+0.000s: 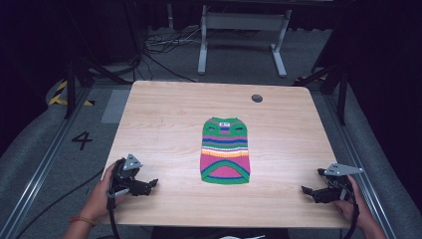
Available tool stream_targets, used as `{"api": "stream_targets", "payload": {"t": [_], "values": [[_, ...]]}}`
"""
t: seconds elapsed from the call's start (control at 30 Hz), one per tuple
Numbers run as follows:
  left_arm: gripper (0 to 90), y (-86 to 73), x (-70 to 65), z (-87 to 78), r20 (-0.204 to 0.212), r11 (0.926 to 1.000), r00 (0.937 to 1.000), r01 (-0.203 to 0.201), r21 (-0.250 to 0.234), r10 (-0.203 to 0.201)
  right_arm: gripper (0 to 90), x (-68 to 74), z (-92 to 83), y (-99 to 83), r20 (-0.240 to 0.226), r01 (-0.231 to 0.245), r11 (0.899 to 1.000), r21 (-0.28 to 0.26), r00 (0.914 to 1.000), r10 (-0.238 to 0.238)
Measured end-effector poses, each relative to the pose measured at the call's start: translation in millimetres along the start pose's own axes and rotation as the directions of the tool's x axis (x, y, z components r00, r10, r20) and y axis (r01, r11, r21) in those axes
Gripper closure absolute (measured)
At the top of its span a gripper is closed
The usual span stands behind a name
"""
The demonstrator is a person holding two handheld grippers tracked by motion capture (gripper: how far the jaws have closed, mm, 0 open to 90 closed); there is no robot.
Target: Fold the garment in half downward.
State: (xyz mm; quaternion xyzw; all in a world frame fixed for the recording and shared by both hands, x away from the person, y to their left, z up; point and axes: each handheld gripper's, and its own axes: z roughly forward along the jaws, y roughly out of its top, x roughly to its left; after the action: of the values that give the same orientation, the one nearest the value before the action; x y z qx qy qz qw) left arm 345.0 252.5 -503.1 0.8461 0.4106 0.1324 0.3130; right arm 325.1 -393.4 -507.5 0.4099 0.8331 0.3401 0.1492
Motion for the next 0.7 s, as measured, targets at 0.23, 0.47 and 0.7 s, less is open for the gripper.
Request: {"api": "stream_targets", "payload": {"t": [0.23,0.47,0.7], "values": [[0.0,3.8,4.4,3.4,0.022,0.9996,0.9993,-0.029,0.0,0.029,0.0,-0.1,0.1,0.0,0.001,0.004,1.0,0.0,1.0,-0.004],[0.0,6.6,9.5,5.4,0.067,0.9966,0.9944,-0.082,0.0,0.082,0.2,-0.1,0.9,1.5,-0.004,0.006,1.0,0.005,1.0,-0.006],[18.6,29.5,19.5,13.7,0.145,0.9859,0.9757,-0.167,0.009,0.164,24.1,-19.5,9.1,22.8,-0.018,0.023,1.0,0.017,0.9996,-0.023]]}}
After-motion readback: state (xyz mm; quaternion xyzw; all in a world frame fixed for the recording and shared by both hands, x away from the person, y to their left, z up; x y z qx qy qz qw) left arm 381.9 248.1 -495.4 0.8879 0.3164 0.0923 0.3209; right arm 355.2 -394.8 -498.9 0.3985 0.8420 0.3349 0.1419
